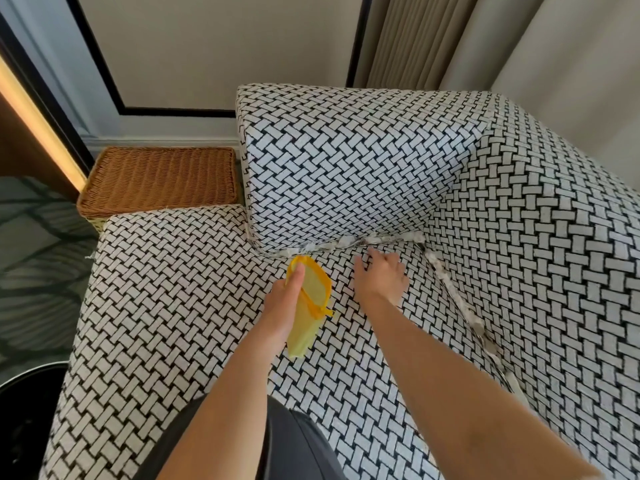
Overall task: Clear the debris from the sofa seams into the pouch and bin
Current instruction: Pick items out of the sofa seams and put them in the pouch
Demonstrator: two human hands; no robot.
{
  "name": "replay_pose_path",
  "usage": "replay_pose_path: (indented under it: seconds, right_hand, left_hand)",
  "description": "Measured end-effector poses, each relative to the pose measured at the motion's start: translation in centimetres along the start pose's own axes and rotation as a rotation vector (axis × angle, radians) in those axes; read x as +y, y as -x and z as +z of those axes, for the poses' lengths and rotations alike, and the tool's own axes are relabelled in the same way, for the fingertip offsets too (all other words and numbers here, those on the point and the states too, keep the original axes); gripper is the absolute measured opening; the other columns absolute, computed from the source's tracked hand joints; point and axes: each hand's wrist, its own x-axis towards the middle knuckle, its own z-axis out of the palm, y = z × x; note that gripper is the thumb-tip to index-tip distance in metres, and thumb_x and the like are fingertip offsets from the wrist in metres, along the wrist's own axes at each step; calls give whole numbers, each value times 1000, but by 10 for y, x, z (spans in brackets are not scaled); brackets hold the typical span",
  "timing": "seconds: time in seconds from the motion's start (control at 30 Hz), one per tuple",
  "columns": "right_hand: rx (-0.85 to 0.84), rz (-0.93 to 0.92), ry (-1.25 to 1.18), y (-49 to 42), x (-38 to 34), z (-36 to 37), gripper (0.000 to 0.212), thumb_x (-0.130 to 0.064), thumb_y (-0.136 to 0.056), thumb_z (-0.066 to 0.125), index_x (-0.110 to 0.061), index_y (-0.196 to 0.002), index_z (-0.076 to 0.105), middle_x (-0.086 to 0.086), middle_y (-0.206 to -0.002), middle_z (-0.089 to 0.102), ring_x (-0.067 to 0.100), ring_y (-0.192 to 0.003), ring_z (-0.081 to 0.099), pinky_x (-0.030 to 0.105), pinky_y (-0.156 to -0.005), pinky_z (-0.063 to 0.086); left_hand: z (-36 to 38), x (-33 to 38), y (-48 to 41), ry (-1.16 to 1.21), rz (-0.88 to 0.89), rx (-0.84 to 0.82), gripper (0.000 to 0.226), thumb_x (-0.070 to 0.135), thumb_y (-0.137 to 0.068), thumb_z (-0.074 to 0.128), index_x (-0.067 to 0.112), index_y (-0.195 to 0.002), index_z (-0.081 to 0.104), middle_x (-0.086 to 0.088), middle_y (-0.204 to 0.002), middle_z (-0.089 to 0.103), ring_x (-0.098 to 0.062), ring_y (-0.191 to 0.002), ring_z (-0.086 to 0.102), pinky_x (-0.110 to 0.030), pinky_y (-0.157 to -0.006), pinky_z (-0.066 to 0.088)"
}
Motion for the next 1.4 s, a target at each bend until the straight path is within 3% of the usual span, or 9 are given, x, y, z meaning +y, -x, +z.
replay_pose_path:
  seconds: [0.17,0.37,0.57,0.83,1.0,1.07,1.13,1.27,1.4]
  right_hand:
    - [-44,115,33,-28,-13,4,44,-51,-86,50,-21,-117,58,8,-130,46,27,-119,40,39,-95,31]
    - [-36,207,48,-40,-25,6,47,-49,-82,57,-13,-112,60,9,-129,47,28,-119,39,41,-96,30]
    - [-95,165,72,-45,-24,3,52,-51,-84,53,-12,-117,55,10,-133,45,27,-125,35,40,-100,28]
    - [-154,165,82,-50,-28,-4,58,-54,-84,53,-8,-119,52,12,-132,46,28,-124,37,39,-97,31]
    - [-193,92,79,-51,-28,-4,37,-36,-91,48,-9,-115,55,12,-132,46,30,-129,30,42,-100,27]
    - [-169,71,42,-48,-26,-2,30,-31,-92,48,-12,-112,59,10,-129,49,29,-129,30,42,-100,27]
    - [-126,53,-27,-47,-21,-2,24,-30,-91,50,-15,-107,62,8,-120,56,26,-122,38,39,-97,29]
    - [-33,-16,-183,-36,-7,-4,20,-28,-91,53,-11,-92,64,9,-95,64,24,-92,54,37,-85,45]
    - [54,7,-360,-13,13,-8,19,-24,-91,55,-11,-78,56,7,-87,58,18,-76,53,32,-68,49]
  left_hand:
    - [-2,-3,-2,-2,12,-16,102,81,-59,26,21,-142,27,-10,-143,36,-30,-126,40,-54,-106,31]
    - [-2,-2,-4,80,37,-38,97,79,-59,31,18,-135,36,-11,-136,43,-30,-121,47,-54,-103,37]
    - [-4,-2,-6,120,58,-76,87,75,-62,33,16,-126,41,-11,-119,55,-27,-108,56,-50,-97,44]
    - [-2,0,-4,131,59,-64,88,73,-64,36,10,-126,43,-17,-120,54,-33,-108,55,-53,-98,43]
    - [-2,-2,-7,158,53,-72,89,71,-64,37,10,-128,42,-16,-119,56,-32,-106,56,-51,-96,45]
    - [-2,-3,-8,154,54,-68,88,70,-64,36,11,-128,42,-14,-117,56,-30,-104,57,-46,-89,48]
    - [-3,-4,-8,139,45,-60,86,72,-63,35,16,-129,39,-9,-119,54,-25,-103,55,-38,-79,46]
    - [-3,-6,-9,113,25,-50,88,76,-64,33,22,-133,36,-7,-125,50,-27,-109,53,-41,-86,42]
    - [-2,-4,-5,82,33,-45,88,77,-65,32,19,-131,38,-11,-125,50,-29,-109,54,-44,-89,43]
